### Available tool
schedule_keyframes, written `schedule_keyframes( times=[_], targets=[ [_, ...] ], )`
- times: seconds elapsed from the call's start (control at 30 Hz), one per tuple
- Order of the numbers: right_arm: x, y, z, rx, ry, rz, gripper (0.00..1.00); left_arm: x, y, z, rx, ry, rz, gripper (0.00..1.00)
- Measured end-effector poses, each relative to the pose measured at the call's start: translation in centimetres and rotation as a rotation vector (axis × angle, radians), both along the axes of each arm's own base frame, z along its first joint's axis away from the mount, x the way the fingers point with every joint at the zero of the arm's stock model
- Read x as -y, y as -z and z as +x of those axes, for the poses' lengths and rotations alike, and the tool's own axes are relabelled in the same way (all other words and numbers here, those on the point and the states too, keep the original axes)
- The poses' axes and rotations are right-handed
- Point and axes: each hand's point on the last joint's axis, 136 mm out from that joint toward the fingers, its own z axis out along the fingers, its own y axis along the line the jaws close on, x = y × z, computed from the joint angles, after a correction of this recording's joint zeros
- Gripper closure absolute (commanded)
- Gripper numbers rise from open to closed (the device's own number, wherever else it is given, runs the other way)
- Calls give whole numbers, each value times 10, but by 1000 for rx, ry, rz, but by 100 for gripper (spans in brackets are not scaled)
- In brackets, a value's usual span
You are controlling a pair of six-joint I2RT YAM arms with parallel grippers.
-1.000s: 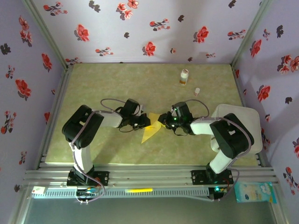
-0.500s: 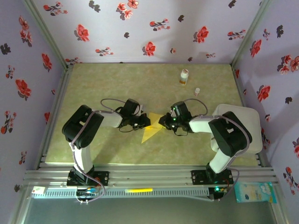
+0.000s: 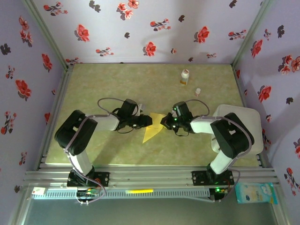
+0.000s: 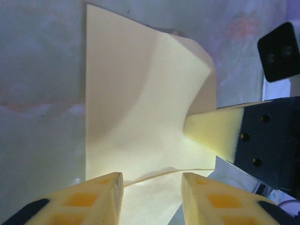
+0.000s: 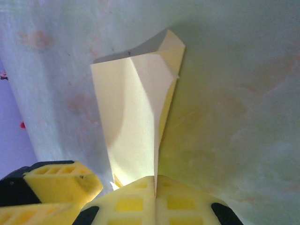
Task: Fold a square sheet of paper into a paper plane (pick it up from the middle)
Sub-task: Fold the wing for the fifth time at the center of the table.
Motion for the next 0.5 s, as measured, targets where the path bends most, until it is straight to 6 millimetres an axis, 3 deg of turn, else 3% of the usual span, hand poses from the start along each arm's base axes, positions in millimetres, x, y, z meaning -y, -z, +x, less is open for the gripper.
schedule_keyframes(
  times=[0.27, 0.5],
  targets=[
    [-1, -5, 3, -47, 79, 33, 100, 13, -28, -28, 276, 118, 148, 55],
    [-5, -10, 5, -58, 108, 68, 100, 9, -7, -47, 420, 218, 364, 50]
  ],
)
